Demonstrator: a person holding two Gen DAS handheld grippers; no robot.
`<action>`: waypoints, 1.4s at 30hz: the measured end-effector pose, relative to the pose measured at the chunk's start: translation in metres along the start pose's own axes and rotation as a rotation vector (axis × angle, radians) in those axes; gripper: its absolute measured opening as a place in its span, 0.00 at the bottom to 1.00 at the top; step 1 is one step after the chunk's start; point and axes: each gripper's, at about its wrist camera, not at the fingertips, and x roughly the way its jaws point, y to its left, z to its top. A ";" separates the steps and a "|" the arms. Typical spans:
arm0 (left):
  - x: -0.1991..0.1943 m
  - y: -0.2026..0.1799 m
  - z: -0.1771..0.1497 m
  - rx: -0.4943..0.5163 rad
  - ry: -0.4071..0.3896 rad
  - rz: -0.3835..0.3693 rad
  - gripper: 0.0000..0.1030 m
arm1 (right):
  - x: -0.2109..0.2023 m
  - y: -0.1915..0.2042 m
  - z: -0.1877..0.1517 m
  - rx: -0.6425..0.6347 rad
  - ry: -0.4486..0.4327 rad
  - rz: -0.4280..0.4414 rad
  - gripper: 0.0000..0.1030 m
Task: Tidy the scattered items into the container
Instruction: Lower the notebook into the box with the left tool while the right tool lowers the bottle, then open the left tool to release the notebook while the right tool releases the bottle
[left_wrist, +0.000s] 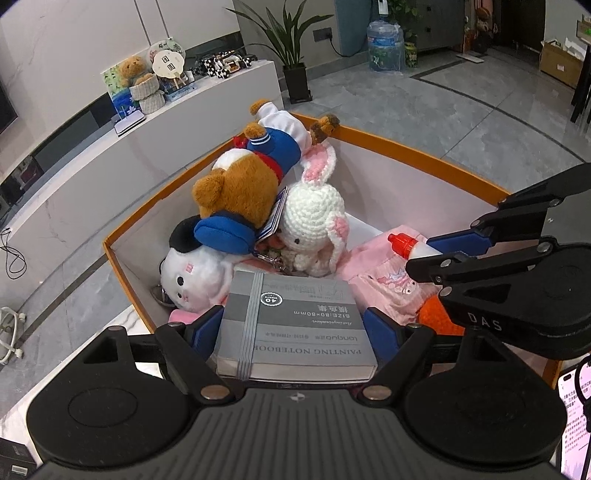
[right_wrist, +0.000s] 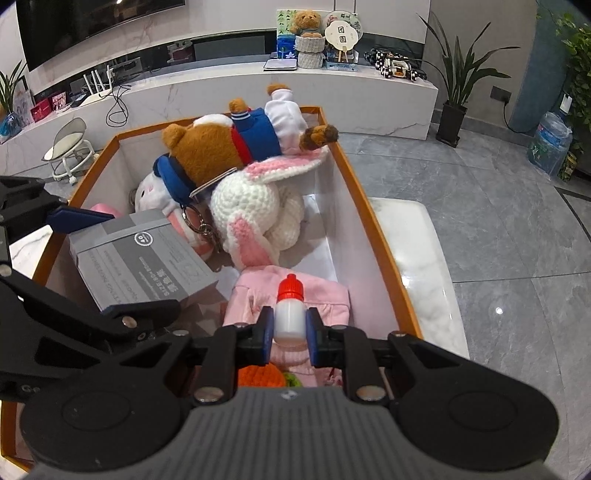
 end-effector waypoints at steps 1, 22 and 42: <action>0.000 0.000 0.000 0.002 0.002 0.000 0.93 | -0.001 0.000 0.000 -0.001 -0.001 0.001 0.22; -0.034 0.011 0.011 -0.028 -0.061 0.040 0.97 | -0.039 -0.013 0.007 0.075 -0.116 0.019 0.66; -0.063 0.002 0.014 -0.007 -0.092 0.079 0.97 | -0.062 -0.021 0.007 0.082 -0.166 0.041 0.69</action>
